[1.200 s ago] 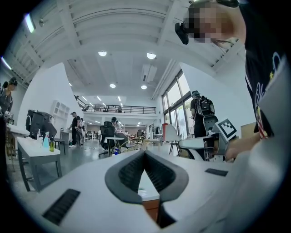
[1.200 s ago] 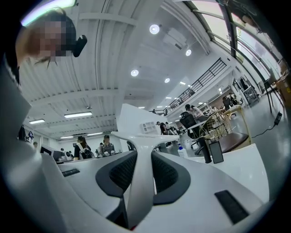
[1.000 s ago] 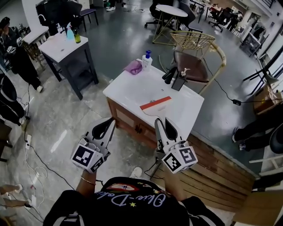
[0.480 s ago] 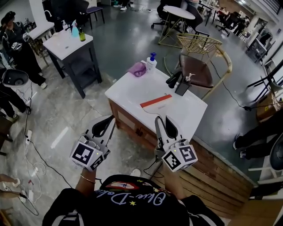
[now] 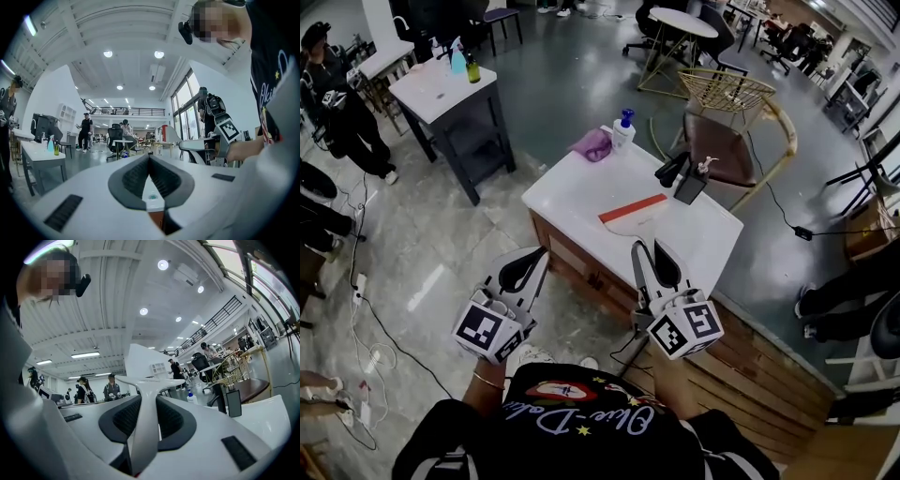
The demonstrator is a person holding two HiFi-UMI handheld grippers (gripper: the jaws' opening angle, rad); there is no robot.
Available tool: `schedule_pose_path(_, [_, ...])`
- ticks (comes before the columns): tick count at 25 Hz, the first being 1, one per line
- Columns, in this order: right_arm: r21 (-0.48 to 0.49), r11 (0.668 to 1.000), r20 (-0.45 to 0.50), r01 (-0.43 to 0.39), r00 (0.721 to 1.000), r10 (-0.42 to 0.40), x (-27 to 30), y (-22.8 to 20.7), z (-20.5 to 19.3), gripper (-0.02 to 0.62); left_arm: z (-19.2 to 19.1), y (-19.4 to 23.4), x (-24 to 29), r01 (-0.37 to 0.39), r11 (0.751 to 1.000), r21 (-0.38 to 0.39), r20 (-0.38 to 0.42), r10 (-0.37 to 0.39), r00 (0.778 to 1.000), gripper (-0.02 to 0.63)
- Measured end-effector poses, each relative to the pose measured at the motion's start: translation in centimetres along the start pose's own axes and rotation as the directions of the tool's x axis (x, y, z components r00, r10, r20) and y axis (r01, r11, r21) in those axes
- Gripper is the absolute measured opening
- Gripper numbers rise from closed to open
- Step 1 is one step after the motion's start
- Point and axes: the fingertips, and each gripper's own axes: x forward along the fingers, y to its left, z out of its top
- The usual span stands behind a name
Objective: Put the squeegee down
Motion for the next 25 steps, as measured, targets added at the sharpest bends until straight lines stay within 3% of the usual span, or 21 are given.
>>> schedule_pose_path(4, [-0.019,0.999,0.004,0.028,1.000,-0.028,1.3,0.1,0.1,0.118,0.4,2.1,0.4,0.020,1.000,-0.006,0.018,-0.020,1.000,-0.006])
schedule_pose_path(14, [-0.037,0.988,0.032,0.149,0.988,-0.148,4.8,0.4,0.1,0.117,1.3,6.7,3.6,0.164,0.986,-0.007,0.031,-0.164,0.986,-0.006])
schedule_pose_path(25, [-0.054,0.971,0.047,0.231,0.972,-0.229,7.3,0.9,-0.4,0.117,1.2,10.3,5.0,0.236,0.971,-0.023,0.036,-0.235,0.971,-0.006])
